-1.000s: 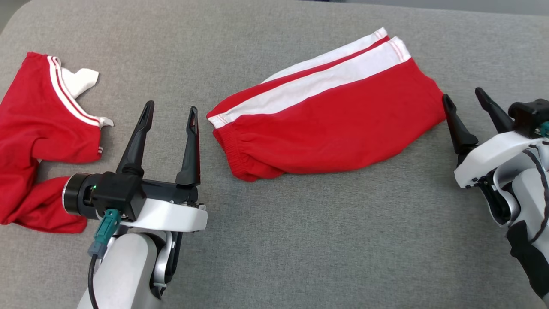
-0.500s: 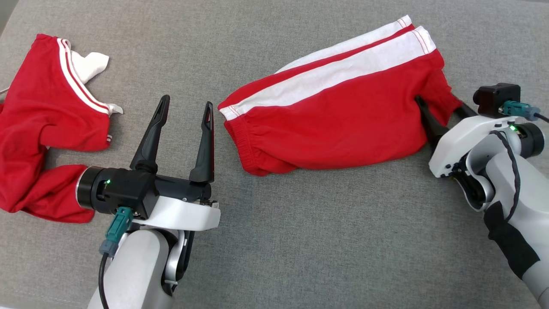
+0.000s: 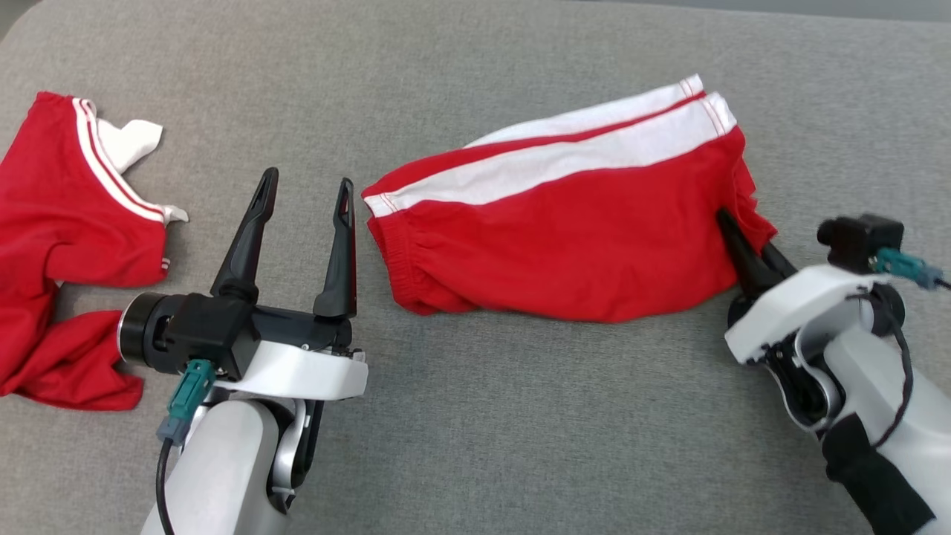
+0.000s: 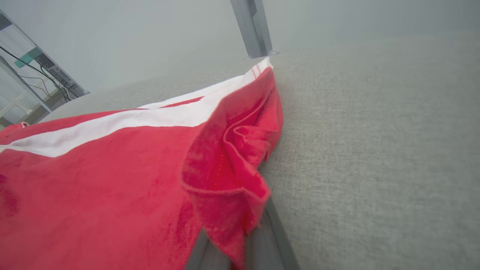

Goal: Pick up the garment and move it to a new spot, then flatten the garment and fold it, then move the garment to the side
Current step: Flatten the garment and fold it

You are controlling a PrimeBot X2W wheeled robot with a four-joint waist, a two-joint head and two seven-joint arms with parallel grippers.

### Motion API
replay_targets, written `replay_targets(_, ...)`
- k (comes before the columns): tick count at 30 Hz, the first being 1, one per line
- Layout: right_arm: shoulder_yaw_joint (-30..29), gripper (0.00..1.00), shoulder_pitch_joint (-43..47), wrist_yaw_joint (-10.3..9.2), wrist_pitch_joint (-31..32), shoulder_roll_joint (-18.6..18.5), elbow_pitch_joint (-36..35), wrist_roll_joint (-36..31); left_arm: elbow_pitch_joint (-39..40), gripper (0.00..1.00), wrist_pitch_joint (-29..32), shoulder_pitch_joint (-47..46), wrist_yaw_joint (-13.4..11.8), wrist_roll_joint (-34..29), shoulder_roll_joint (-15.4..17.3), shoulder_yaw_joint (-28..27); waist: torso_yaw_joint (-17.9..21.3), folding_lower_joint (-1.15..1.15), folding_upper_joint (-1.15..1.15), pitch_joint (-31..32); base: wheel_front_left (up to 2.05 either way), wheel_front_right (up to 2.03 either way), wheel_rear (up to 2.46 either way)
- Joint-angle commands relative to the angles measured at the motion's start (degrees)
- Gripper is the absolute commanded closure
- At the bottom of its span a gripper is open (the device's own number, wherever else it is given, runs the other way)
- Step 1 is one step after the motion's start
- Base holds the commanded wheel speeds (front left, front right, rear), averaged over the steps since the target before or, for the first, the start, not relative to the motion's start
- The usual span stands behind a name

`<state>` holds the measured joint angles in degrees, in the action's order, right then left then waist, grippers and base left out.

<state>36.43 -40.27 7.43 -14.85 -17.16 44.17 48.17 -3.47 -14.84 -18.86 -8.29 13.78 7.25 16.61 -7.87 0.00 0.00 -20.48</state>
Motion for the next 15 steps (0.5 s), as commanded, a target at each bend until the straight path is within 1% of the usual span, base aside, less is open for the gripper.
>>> replay_targets(1, -0.51, 1.0, 1.79, 0.13, -0.45, -0.62, -0.52, 0.72, -0.06, 0.0, -0.29, 0.82, 0.28, 0.07, 0.52, -0.26, 0.85, 0.0, 0.0, 0.89, 0.0, 0.0, 0.0)
replay_targets(2, -3.44, 1.0, 4.82, 0.12, -0.48, -0.86, -3.75, 0.86, -0.21, 0.0, -0.29, 1.03, 0.2, 0.0, 0.65, -0.31, 1.61, 0.0, 0.0, 1.71, 0.0, 0.0, 0.0)
replay_targets(3, -3.44, 1.0, 4.82, 0.12, -0.48, -0.86, -3.75, 0.86, -0.21, 0.0, -0.29, 1.03, 0.2, 0.0, 0.65, -0.31, 1.61, 0.0, 0.0, 1.71, 0.0, 0.0, 0.0)
replay_targets(7, -9.86, 1.0, 12.97, 0.12, -0.45, 0.31, -9.66, -1.08, -0.03, 0.0, -0.05, 2.35, -0.24, 0.07, 1.13, -0.35, 3.13, 0.0, 0.0, 3.2, 0.0, 0.0, 0.0)
replay_targets(9, -13.51, 1.0, 16.78, 0.11, -0.42, 1.54, -12.07, -1.62, 0.24, 0.0, 0.31, 2.57, -0.29, 0.19, 1.45, -0.33, 3.79, 0.0, 0.0, 3.87, 0.0, 0.0, 0.0)
replay_targets(15, -21.14, 1.0, 26.38, 0.12, -0.43, 5.49, -17.39, -4.7, 1.3, 0.0, 1.23, 4.47, -0.77, 0.54, 2.3, -0.45, 5.51, 0.0, 0.0, 5.3, 0.0, 0.0, 0.0)
